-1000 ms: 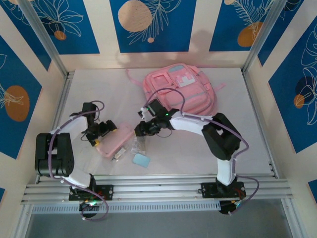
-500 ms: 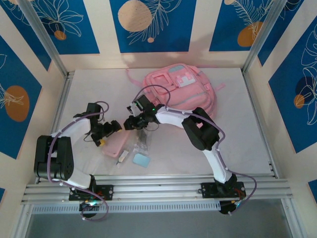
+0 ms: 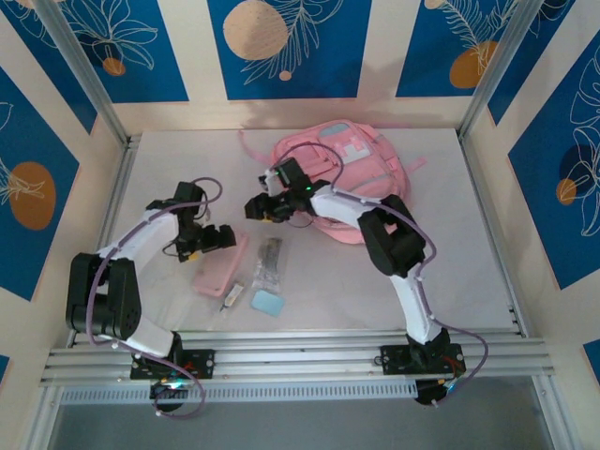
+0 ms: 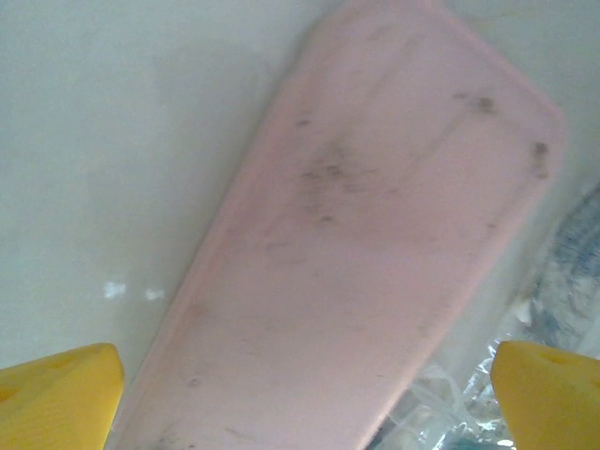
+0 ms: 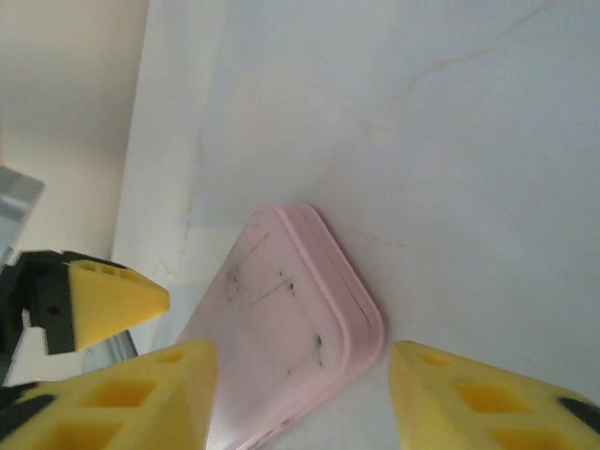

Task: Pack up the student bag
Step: Rotate the pencil case at the middle-left of the table, then pick up the pencil case from the middle-left of the table.

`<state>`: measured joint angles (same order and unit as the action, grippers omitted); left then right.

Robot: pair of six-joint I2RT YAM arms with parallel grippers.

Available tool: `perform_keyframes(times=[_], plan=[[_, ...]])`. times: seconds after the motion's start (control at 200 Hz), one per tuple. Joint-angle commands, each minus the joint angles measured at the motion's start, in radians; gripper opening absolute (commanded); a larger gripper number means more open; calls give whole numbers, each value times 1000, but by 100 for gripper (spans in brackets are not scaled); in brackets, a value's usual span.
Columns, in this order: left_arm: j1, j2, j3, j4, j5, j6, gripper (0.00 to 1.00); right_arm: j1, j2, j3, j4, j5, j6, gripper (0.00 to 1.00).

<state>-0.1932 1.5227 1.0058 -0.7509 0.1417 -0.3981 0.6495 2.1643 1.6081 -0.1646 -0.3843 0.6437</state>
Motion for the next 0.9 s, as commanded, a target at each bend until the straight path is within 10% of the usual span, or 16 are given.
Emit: perform_keyframes(times=[0.0, 0.31, 0.895], plan=[[-39, 59, 65, -84, -49, 125, 100, -37, -135, -67, 15, -16, -11, 65], [-106, 228, 182, -160, -95, 276, 100, -96, -314, -230, 25, 16, -21, 90], [-136, 252, 251, -242, -60, 259, 100, -94, -390, -311, 4, 58, -27, 94]])
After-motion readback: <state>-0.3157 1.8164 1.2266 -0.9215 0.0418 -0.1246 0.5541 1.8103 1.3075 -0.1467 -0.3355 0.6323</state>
